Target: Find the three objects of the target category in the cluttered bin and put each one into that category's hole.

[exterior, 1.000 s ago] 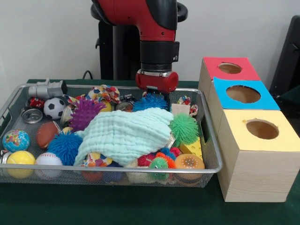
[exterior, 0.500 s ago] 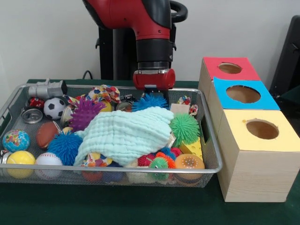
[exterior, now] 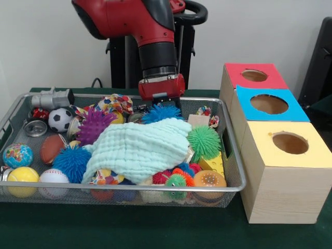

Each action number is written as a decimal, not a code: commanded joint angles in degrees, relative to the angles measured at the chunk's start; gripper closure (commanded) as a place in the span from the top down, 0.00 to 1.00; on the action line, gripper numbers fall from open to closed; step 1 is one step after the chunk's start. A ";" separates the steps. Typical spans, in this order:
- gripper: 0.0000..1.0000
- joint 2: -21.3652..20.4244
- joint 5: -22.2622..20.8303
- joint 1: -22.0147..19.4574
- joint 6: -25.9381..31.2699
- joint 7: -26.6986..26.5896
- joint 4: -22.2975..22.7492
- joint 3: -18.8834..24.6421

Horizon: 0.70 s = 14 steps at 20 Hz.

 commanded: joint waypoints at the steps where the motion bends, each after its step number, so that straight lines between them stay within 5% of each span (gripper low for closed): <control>1: 1.00 12.48 -9.87 -7.67 9.80 0.01 -21.73 -0.01; 14: 1.00 12.78 -31.75 -13.58 15.89 3.16 -29.37 7.43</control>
